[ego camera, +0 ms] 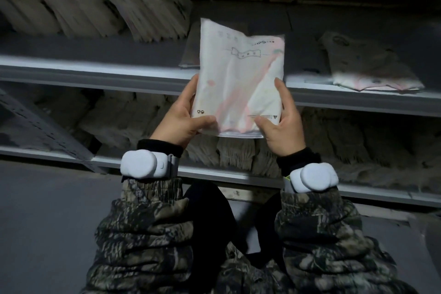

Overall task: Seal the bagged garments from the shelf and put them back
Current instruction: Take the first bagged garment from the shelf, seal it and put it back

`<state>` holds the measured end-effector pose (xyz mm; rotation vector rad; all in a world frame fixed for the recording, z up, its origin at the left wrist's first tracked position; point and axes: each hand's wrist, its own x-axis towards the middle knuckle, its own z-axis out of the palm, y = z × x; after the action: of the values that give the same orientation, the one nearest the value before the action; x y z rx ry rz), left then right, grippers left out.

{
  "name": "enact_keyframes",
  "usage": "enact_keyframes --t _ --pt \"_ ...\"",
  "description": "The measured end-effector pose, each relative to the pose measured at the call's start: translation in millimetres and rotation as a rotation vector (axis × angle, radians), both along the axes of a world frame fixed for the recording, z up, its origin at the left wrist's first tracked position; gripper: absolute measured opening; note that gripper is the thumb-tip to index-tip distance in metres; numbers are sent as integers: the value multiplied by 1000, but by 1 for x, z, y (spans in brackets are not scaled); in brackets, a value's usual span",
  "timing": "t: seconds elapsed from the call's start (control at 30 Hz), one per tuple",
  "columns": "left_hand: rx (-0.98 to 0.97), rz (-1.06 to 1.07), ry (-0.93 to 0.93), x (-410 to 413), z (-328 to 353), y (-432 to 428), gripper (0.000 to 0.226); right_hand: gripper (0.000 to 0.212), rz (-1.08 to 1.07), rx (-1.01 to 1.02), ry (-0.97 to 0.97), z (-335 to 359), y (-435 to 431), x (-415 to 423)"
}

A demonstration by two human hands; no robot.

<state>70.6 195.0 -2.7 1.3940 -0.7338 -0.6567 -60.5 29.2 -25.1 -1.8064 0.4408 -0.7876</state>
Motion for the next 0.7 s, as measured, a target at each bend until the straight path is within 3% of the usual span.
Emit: enact_keyframes --t 0.33,0.7 --pt "100 213 -213 57 6 -31 81 82 -71 40 -55 6 -5 62" --pt "89 487 -340 116 3 -82 73 88 -94 -262 149 30 -44 132"
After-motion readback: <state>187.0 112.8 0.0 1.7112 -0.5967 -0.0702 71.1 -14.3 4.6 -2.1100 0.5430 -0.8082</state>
